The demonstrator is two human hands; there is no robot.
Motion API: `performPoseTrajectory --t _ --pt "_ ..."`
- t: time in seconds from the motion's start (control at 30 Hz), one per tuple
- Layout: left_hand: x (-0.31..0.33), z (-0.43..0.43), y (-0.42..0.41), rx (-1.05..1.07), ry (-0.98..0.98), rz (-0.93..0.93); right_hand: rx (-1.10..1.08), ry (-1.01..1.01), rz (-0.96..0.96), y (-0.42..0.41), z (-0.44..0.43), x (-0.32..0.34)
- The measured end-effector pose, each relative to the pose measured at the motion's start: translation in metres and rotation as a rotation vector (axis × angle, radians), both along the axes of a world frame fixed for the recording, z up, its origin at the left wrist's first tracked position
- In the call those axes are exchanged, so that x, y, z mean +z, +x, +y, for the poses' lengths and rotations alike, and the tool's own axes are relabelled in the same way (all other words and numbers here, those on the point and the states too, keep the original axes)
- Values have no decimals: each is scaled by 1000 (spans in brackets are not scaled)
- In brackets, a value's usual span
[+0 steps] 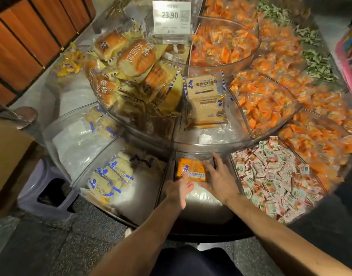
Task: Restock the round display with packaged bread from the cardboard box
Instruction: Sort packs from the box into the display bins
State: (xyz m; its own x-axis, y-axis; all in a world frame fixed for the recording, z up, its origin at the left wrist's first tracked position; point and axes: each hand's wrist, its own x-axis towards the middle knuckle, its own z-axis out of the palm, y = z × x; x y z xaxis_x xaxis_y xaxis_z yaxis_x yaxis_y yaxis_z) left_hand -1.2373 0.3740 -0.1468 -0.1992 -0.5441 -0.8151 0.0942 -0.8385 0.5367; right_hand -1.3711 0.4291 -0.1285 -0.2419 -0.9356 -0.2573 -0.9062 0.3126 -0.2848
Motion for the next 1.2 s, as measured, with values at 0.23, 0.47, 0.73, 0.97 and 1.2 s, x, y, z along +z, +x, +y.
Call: performPoseTrajectory --t 0.23,0.47,0.73,0.97,1.2 --pt "-5 0 -2 58 80 -138 31 94 16 0 5 -16" --pt "82 -24 30 -314 -35 -140 -100 -225 -169 8 -7 34" --pt "183 -135 199 -422 -946 -673 -17 -373 -381 145 -105 113" --pt "173 -215 475 -77 -977 -930 327 -405 -577 400 -222 108" --pt "101 -273 713 40 -614 -971 619 -186 -503 647 -336 92"
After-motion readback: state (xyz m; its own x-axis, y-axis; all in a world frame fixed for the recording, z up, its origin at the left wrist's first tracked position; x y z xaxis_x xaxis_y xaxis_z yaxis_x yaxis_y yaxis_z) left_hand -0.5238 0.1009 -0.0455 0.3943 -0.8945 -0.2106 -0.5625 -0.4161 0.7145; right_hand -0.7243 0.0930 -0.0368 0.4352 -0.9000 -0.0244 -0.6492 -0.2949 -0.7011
